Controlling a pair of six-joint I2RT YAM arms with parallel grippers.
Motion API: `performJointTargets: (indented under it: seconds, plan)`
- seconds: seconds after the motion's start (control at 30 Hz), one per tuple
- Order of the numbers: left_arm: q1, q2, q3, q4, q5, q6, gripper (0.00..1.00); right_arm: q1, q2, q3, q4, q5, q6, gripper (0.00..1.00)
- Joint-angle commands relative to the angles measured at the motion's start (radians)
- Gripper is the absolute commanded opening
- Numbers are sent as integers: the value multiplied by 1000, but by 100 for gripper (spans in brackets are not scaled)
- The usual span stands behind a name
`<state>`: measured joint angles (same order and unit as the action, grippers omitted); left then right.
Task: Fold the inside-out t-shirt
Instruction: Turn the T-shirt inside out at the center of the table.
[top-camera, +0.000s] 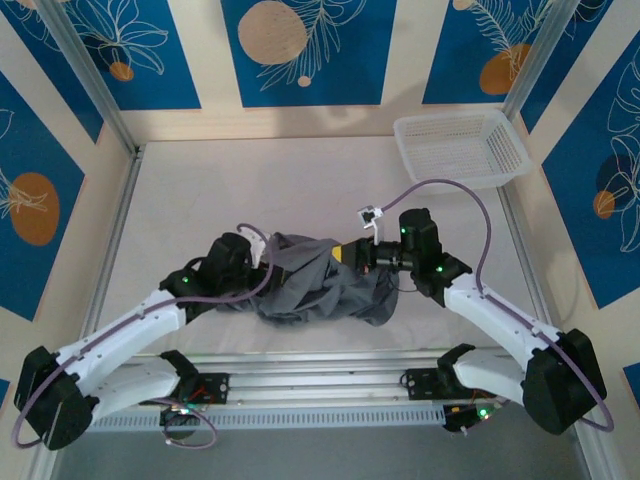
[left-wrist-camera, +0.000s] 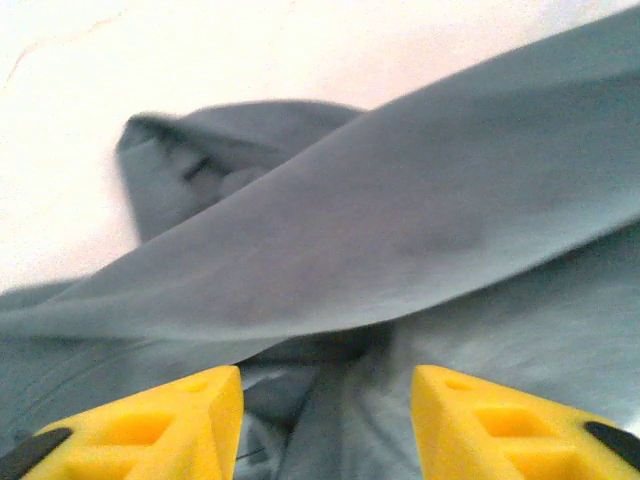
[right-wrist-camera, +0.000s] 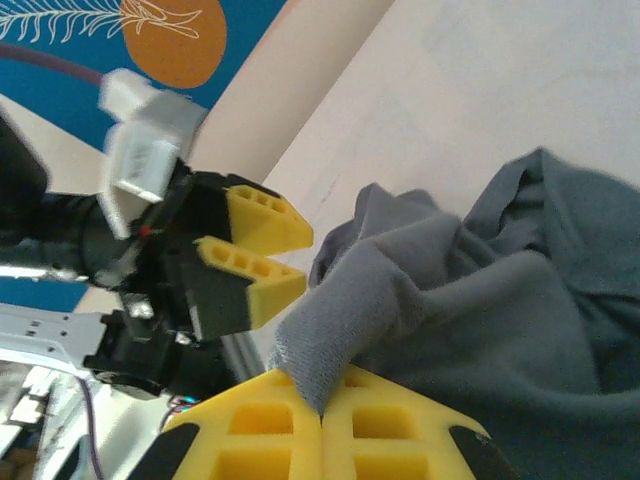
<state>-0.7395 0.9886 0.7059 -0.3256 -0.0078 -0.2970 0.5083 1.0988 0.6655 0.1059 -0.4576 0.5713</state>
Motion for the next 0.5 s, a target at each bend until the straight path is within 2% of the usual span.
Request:
performJointTargets:
  seconds: [0.0, 0.07, 0.17, 0.23, 0.27, 0.33, 0.37, 0.47]
  plan:
    - [-116, -30, 43, 117, 39, 65, 50, 4, 24, 44, -14, -42, 92, 0]
    - [-188, 20, 63, 147, 19, 61, 50, 13, 44, 61, -19, -42, 101, 0]
    - [-241, 153, 125, 117, -129, 56, 57, 32, 64, 83, -38, -42, 103, 0]
    - [-235, 237, 142, 147, -170, 56, 68, 49, 70, 89, -39, -44, 102, 0]
    - [-216, 279, 148, 177, -148, 47, 75, 55, 70, 89, -39, -45, 101, 0]
    - [-159, 348, 159, 225, -81, 4, 79, 59, 70, 91, -51, -46, 97, 0]
    - [-133, 372, 158, 245, -66, -20, 76, 58, 69, 94, -64, -40, 99, 0]
    - [-89, 372, 131, 297, -39, -58, 41, 42, 56, 89, -109, -27, 98, 0]
